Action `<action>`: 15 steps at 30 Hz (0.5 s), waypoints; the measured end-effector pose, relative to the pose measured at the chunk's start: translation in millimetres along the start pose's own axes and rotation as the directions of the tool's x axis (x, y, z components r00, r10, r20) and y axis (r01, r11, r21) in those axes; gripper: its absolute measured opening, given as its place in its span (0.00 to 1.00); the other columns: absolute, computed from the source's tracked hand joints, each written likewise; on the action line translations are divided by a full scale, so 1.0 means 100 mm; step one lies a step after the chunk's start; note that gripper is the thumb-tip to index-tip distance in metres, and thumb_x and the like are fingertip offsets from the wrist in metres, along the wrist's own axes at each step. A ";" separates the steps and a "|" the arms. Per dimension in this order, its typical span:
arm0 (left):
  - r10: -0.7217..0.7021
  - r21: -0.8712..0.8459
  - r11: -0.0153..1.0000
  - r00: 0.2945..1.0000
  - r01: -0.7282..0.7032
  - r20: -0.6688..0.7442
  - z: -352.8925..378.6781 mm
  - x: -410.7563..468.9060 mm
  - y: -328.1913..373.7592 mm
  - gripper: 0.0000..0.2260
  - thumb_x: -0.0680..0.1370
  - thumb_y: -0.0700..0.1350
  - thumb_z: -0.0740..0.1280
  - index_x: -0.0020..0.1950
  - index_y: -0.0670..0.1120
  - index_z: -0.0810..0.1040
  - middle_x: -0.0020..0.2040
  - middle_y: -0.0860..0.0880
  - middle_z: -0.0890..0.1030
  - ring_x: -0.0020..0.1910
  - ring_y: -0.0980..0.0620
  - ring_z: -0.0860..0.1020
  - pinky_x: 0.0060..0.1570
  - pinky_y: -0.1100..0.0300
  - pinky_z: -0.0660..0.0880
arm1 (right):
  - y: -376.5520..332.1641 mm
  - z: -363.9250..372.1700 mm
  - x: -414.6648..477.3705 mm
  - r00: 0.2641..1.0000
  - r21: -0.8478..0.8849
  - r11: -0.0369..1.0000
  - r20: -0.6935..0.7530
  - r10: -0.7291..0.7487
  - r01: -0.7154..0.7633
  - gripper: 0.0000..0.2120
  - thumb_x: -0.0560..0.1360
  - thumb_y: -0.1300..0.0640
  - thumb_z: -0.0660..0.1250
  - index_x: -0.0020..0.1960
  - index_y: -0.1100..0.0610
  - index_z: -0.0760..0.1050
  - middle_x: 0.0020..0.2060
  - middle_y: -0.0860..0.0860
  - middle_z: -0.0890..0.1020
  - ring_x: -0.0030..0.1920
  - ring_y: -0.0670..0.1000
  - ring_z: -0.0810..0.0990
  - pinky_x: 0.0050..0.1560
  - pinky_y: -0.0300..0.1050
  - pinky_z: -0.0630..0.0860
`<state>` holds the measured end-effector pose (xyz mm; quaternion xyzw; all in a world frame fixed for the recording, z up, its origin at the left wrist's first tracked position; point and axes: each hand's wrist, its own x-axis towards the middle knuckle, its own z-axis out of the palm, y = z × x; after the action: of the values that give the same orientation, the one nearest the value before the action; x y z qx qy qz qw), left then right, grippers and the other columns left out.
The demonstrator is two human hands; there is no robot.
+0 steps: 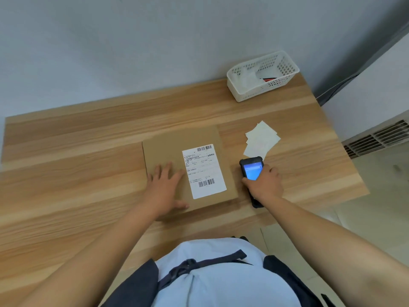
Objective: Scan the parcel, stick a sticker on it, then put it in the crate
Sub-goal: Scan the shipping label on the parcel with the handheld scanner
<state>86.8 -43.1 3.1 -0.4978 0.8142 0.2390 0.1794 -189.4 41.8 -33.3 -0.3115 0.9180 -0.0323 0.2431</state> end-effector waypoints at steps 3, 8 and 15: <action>-0.006 -0.021 1.000 1.000 0.006 0.009 0.00 -0.01 0.00 0.48 0.67 0.63 0.75 0.80 0.57 0.52 0.82 0.43 0.45 0.80 0.36 0.42 0.77 0.41 0.45 | -0.02 0.10 0.03 1.000 -0.022 0.999 0.008 -0.029 0.030 0.39 0.69 0.39 0.71 0.71 0.59 0.63 0.63 0.58 0.72 0.63 0.59 0.71 0.54 0.53 0.73; -0.021 -0.055 0.998 1.000 0.021 0.012 0.02 0.00 0.00 0.48 0.67 0.62 0.75 0.80 0.58 0.51 0.82 0.45 0.43 0.80 0.40 0.39 0.76 0.43 0.42 | -0.02 0.23 0.09 0.999 -0.064 0.997 0.019 -0.040 0.041 0.46 0.69 0.37 0.70 0.76 0.60 0.56 0.66 0.58 0.70 0.64 0.59 0.70 0.54 0.52 0.72; 0.003 -0.064 0.998 1.000 -0.002 0.025 0.07 0.00 -0.06 0.49 0.68 0.63 0.74 0.80 0.57 0.49 0.82 0.44 0.40 0.79 0.41 0.35 0.76 0.44 0.38 | 0.00 0.24 0.13 1.000 -0.016 1.000 0.006 -0.025 0.025 0.46 0.67 0.38 0.72 0.75 0.59 0.58 0.66 0.58 0.70 0.65 0.59 0.69 0.54 0.51 0.71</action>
<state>92.5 -41.9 -3.9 -0.4992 0.8044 0.2714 0.1734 -187.0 35.8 -60.3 -0.3252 0.9136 -0.0271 0.2427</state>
